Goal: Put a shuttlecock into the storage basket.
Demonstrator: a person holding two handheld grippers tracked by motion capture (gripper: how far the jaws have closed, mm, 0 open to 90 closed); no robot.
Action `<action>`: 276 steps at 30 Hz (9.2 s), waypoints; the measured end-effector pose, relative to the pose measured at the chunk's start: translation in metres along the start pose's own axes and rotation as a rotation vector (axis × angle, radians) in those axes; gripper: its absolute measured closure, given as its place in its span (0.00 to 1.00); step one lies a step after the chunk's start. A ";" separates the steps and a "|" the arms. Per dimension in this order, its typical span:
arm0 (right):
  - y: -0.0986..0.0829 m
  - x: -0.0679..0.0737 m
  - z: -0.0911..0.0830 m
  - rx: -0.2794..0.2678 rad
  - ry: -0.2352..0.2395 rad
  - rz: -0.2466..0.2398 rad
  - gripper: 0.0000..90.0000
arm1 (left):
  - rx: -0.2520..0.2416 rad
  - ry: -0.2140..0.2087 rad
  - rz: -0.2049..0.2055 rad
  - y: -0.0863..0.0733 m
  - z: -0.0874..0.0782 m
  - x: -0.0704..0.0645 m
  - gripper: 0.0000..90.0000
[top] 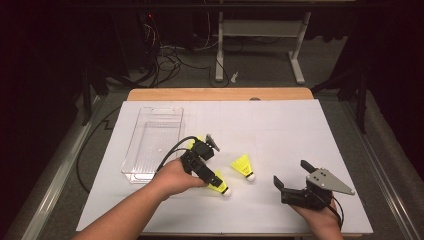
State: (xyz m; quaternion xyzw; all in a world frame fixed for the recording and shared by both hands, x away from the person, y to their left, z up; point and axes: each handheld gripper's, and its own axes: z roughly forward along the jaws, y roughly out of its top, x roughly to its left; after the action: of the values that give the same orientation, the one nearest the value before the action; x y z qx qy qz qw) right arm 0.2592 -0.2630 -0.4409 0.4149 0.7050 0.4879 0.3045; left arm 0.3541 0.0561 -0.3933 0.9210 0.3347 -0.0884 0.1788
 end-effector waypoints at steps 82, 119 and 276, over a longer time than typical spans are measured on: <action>0.001 0.003 -0.002 -0.007 0.023 -0.017 0.00 | -0.008 -0.053 0.111 -0.010 0.009 -0.006 1.00; -0.001 0.001 0.000 0.004 0.034 0.002 0.00 | -0.056 0.031 0.104 -0.015 -0.040 0.000 1.00; -0.002 -0.001 0.001 0.014 0.065 0.021 0.01 | -0.076 0.337 -0.234 -0.007 -0.060 0.128 1.00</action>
State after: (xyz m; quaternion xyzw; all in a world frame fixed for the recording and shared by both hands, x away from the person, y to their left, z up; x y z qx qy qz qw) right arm 0.2598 -0.2643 -0.4429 0.4082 0.7137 0.4994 0.2733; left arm 0.4497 0.1590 -0.3764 0.8703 0.4675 0.0597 0.1435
